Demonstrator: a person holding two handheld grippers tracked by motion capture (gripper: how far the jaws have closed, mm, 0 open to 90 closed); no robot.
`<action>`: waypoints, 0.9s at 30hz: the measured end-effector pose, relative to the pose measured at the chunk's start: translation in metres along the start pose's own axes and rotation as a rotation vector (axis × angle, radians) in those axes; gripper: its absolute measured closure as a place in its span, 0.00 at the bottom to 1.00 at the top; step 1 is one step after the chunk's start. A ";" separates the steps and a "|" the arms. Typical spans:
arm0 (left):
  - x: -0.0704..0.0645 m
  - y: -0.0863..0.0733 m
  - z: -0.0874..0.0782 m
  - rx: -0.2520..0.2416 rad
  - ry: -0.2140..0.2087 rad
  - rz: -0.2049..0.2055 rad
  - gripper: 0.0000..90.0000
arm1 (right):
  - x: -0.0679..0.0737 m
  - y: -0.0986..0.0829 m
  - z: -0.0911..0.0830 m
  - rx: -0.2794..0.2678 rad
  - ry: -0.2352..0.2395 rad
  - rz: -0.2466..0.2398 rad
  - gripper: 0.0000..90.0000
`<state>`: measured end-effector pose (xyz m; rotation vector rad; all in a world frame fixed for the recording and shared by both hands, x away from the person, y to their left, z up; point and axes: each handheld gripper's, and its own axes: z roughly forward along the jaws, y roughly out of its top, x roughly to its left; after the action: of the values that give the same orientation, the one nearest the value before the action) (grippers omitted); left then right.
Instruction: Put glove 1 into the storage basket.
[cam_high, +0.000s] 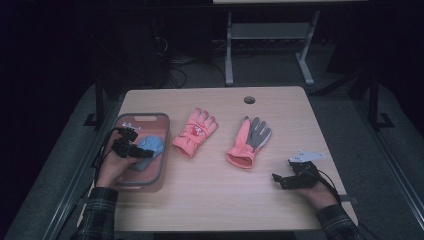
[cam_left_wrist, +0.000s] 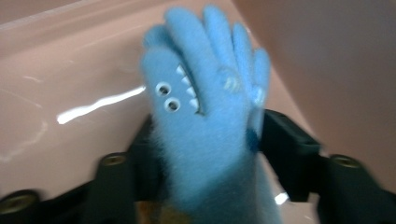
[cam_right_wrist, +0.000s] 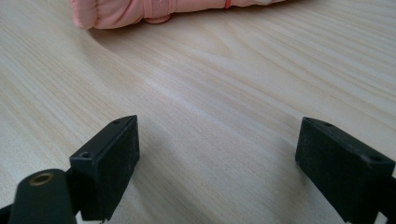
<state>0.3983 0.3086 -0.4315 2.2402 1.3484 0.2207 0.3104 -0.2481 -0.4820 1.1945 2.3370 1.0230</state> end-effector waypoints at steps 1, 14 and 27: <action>0.000 0.000 -0.001 -0.004 0.014 -0.001 0.36 | 0.000 0.000 0.000 0.000 0.000 0.000 0.15; -0.012 0.010 -0.036 -0.136 0.034 0.019 0.23 | 0.000 0.000 0.000 0.000 0.000 0.000 0.15; -0.060 0.027 -0.056 -0.228 -0.110 0.104 0.18 | 0.000 0.000 0.000 0.000 0.000 0.000 0.15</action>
<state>0.3680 0.2655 -0.3630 2.0997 1.0928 0.2693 0.3104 -0.2481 -0.4820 1.1952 2.3368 1.0226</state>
